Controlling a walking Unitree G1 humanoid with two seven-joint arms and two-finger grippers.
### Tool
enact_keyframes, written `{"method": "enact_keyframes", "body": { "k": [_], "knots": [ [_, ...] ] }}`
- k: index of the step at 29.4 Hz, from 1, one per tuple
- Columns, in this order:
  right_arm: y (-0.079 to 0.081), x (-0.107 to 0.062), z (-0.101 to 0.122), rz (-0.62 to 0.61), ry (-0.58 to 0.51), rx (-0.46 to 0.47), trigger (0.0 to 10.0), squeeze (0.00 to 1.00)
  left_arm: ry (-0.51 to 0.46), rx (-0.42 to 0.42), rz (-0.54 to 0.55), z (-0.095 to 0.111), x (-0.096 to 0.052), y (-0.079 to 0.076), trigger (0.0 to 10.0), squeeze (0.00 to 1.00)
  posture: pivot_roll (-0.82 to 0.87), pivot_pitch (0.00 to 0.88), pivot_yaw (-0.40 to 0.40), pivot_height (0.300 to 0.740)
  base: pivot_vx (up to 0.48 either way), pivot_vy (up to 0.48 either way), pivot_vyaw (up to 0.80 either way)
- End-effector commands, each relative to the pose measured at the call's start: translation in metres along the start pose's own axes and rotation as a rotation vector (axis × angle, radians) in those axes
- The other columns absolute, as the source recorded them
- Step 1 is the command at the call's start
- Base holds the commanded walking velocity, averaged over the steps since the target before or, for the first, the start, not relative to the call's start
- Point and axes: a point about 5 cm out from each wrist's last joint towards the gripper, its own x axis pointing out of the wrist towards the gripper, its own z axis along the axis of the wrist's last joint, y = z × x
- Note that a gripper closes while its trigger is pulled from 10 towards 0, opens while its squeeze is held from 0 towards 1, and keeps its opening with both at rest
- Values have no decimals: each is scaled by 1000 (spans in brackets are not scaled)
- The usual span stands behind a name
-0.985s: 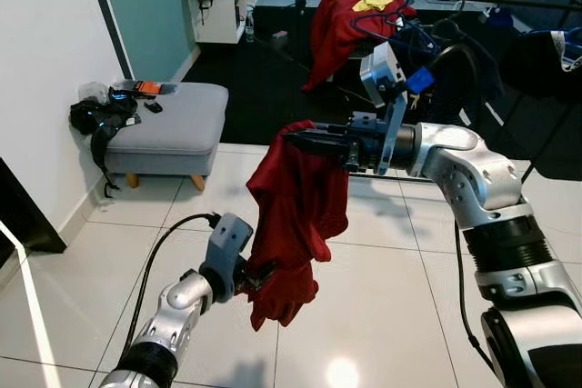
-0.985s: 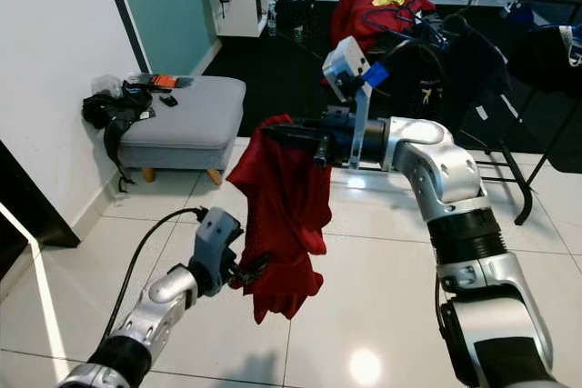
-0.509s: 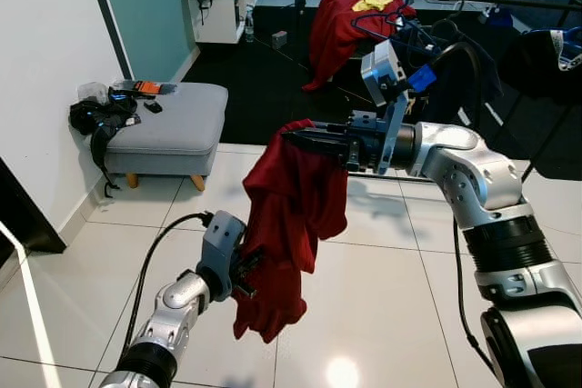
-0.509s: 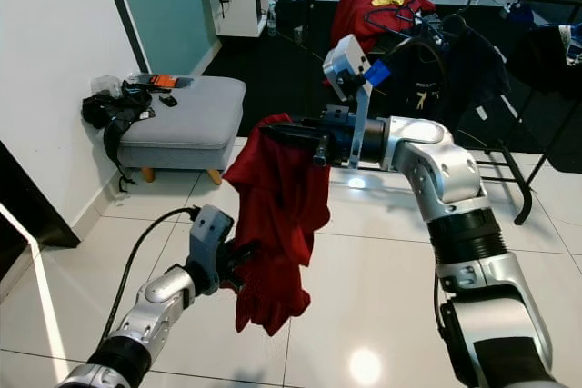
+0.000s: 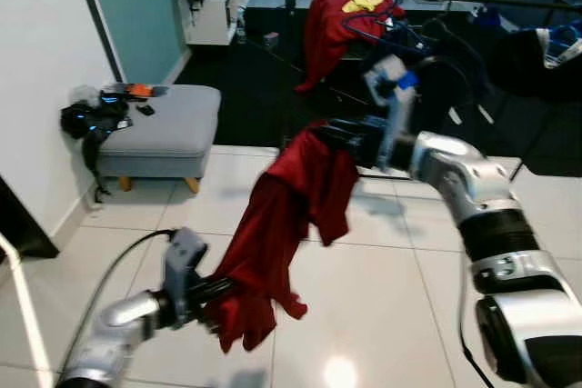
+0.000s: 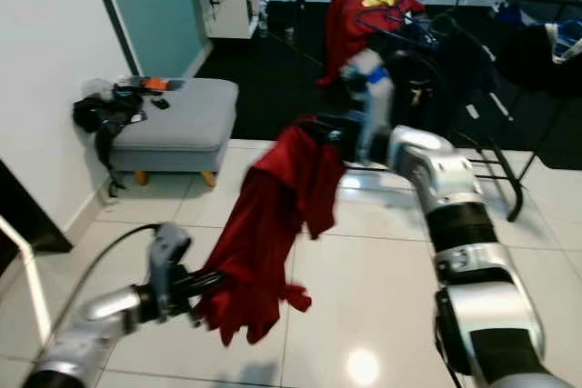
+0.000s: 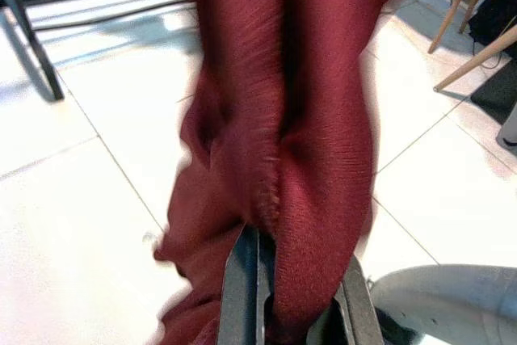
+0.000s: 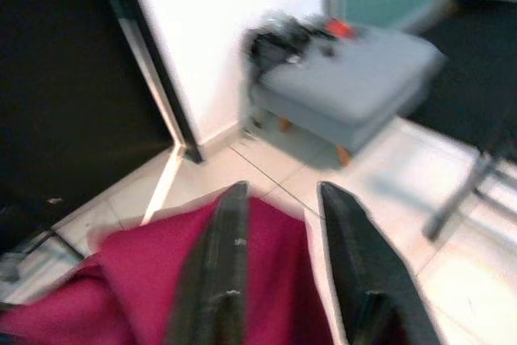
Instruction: Hang hanger
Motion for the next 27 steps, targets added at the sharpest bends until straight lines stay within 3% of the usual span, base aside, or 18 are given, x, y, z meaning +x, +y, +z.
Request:
{"method": "enact_keyframes", "body": {
  "k": [1,2,3,6,7,9,12,14,15,18,20,22,23,24,25,26,27],
  "knots": [
    [-12,0,-10,-130,-5,14,10000,1000,-31,7,-78,17,-2,-4,0,0,89,33,-12,740,0,0,0],
    [-18,-2,-14,-197,-7,13,10000,1000,-41,8,-85,23,-4,-3,0,0,89,33,-12,740,0,0,0],
    [-24,-5,-19,-271,-1,13,10000,800,-63,5,-76,29,-5,0,0,0,93,33,-11,740,0,0,0],
    [-28,-7,-22,-315,5,12,10000,800,-78,2,-67,33,-5,3,0,0,93,33,-11,740,0,0,0],
    [-35,-11,-28,-379,12,16,10000,0,-103,-6,-46,40,-3,7,0,0,95,33,-8,740,0,0,0],
    [-43,-19,-39,-460,25,5,10000,0,-112,-36,-29,51,1,10,0,0,93,33,-4,740,0,0,0],
    [-45,-21,-43,-483,16,-11,10000,0,-112,-70,-36,60,4,6,0,0,94,34,0,740,0,0,0],
    [-38,-17,-44,-413,-28,-27,10000,0,-136,-145,25,69,13,8,0,0,95,38,6,740,0,0,0],
    [-38,-17,-44,-413,-28,-27,10000,0,-136,-145,25,69,13,8,0,0,95,38,6,740,0,0,0],
    [-20,-10,-48,-280,-79,-56,10000,0,-149,-241,174,77,25,18,0,0,97,42,10,740,0,0,0],
    [5,-1,-64,-135,-105,-112,10000,0,-223,-447,423,90,33,38,0,0,99,46,10,740,0,0,0],
    [9,0,-68,-118,-106,-117,10000,0,-247,-489,471,94,34,42,0,0,99,46,10,740,0,0,0],
    [15,3,-73,-107,-106,-100,10000,0,-353,-652,604,100,31,56,0,0,101,46,11,740,0,0,0],
    [15,3,-73,-107,-106,-100,10000,0,-353,-652,604,100,31,56,0,0,101,46,11,740,0,0,0],
    [18,4,-77,-101,-106,-88,10000,0,-416,-786,691,102,30,64,0,0,101,46,12,740,0,0,0],
    [22,7,-81,-102,-96,-95,10000,0,-438,-971,804,93,27,73,0,0,101,45,16,740,0,0,0],
    [22,7,-81,-102,-96,-95,10000,0,-438,-971,804,93,27,73,0,0,101,45,16,740,0,0,0]
  ]
}}
